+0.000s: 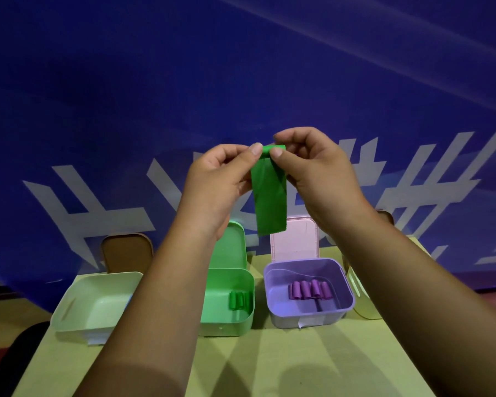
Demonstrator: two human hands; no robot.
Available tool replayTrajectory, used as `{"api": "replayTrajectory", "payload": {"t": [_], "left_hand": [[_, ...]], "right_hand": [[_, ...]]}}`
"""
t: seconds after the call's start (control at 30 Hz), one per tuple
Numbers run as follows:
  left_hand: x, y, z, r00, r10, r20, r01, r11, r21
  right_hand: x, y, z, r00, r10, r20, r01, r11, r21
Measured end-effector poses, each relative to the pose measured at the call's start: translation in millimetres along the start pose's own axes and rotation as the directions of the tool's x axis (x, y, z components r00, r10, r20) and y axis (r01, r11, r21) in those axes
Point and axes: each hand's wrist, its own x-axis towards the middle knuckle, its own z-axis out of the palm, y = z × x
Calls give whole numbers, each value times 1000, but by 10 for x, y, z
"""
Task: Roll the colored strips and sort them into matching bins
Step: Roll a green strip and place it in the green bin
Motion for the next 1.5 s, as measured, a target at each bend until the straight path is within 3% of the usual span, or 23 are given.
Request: {"api": "replayTrajectory", "payload": {"t": [0.37,0.7,1.0,1.27,1.5], "left_hand": [[35,-79,-6,997,74,5,-75,996,41],[26,-94,63,999,-6,37,6,1000,7],[25,-88,56,999,40,14,-41,996,75],[-20,-55,69,999,-31,28,31,999,28],[-28,-86,89,999,-26,24,25,999,43]], "right_hand": [[-48,1,-38,998,68,-3,-68,997,36],[-35,-10,-83,1000,23,-3,-23,998,57],[-60,18,-93,995,98,-5,-98,993,59],[-34,27,-95,999,47,-9,-47,999,-27],[-71,-3,-91,998,57,-21,-57,998,15]]}}
